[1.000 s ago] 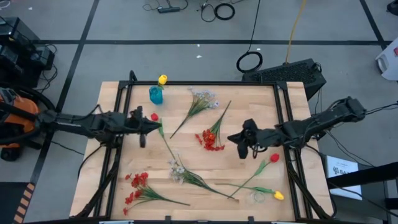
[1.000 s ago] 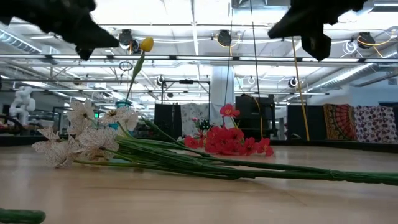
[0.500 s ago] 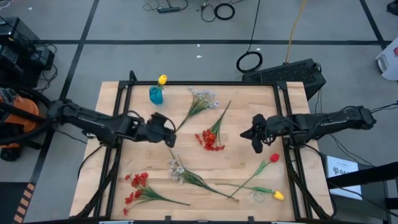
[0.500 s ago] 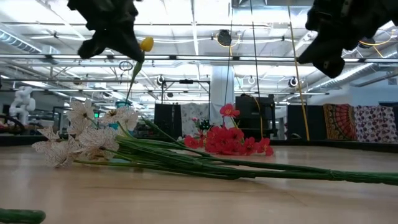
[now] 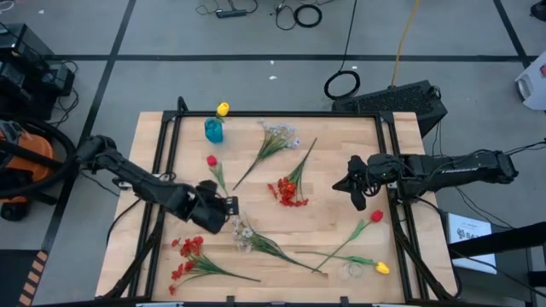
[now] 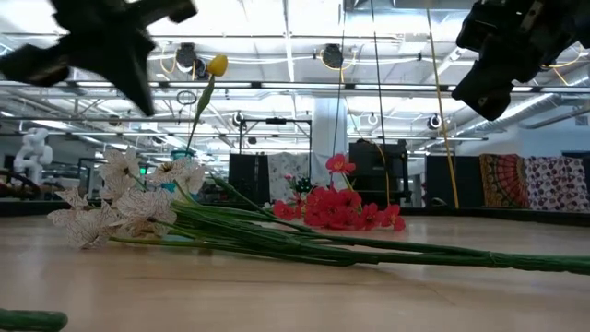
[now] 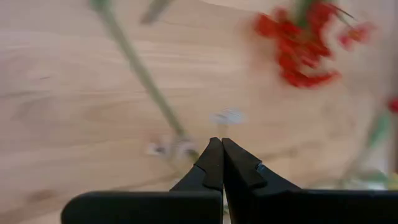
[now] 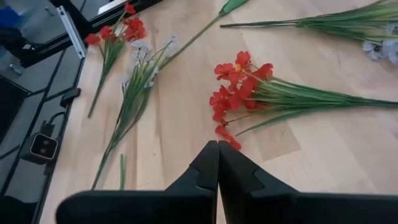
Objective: Sort flowers into vase by color
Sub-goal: Put the top red tulip into the transparent vase
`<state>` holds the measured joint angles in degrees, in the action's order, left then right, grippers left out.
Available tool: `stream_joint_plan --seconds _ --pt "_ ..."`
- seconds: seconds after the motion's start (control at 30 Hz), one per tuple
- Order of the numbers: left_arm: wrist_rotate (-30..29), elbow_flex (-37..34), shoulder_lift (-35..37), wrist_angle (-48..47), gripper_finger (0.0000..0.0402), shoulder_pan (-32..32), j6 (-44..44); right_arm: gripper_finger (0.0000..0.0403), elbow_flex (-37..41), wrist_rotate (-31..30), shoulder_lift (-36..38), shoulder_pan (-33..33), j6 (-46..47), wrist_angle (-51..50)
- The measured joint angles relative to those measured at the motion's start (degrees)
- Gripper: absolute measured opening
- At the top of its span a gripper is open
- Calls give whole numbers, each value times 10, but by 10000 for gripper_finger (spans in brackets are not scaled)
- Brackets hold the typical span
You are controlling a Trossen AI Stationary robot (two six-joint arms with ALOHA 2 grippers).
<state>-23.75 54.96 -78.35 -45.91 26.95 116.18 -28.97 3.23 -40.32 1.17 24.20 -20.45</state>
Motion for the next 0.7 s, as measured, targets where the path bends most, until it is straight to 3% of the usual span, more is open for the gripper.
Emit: stream_joint_plan --seconds 0.1,0.3,0.7 --pt "-2 0 -3 -54 0 7 87 0 0 1 0 0 -8 1" --pt "-5 0 -3 -130 9 -22 125 0 0 -1 0 0 -7 14" --pt "8 -12 -3 -144 32 -157 -14 0 0 -6 -1 0 31 22"
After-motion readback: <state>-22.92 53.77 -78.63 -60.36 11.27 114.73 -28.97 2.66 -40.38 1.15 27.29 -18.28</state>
